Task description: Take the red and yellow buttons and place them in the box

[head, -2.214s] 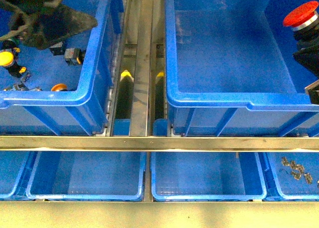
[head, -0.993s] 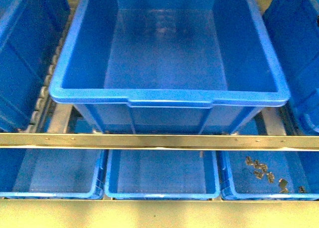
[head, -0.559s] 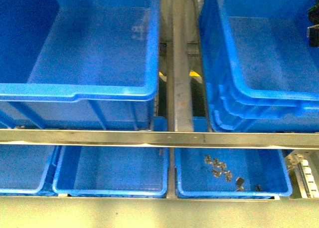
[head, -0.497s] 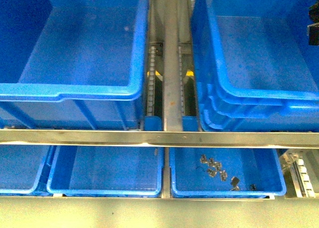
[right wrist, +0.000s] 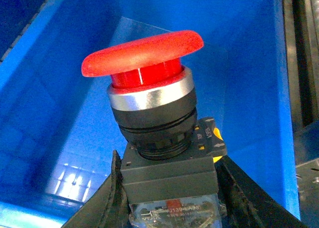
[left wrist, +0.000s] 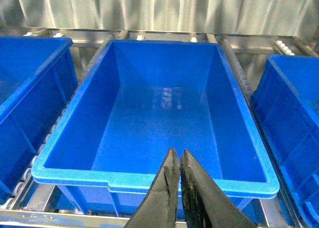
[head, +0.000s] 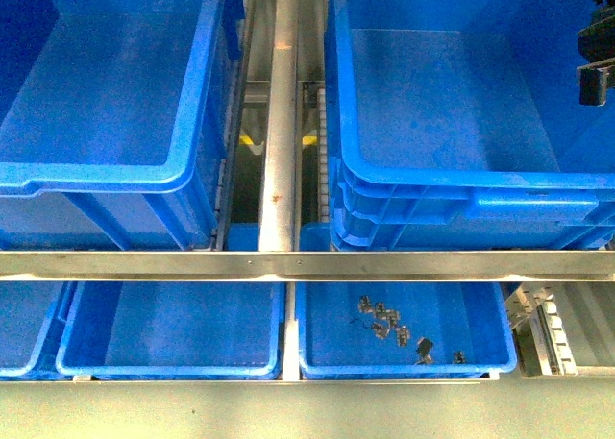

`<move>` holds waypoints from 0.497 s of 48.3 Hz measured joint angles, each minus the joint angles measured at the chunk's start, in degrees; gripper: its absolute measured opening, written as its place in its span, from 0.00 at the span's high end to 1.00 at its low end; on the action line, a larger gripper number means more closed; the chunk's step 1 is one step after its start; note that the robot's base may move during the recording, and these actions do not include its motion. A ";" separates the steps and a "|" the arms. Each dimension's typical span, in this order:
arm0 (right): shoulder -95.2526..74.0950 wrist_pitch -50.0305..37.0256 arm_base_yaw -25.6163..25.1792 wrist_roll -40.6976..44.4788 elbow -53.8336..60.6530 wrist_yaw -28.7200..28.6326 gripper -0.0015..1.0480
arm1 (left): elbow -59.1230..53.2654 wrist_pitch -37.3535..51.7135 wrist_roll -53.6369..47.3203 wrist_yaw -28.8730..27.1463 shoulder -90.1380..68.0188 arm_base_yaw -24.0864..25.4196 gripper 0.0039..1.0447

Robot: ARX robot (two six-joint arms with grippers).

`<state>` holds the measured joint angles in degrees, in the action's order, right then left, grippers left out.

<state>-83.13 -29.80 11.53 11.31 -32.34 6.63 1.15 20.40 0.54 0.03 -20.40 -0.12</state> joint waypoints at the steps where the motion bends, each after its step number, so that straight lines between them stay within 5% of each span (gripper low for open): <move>1: -0.07 0.00 0.00 0.00 0.00 -0.07 0.66 | 0.00 -0.48 0.00 0.00 0.55 0.02 0.98; 24: -6.73 -0.59 0.96 0.07 -4.50 -1.20 0.67 | 0.00 -1.09 0.00 0.00 1.62 0.00 0.98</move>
<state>-89.86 -30.39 12.49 11.38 -36.84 5.43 1.15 19.31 0.54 0.03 -18.79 -0.12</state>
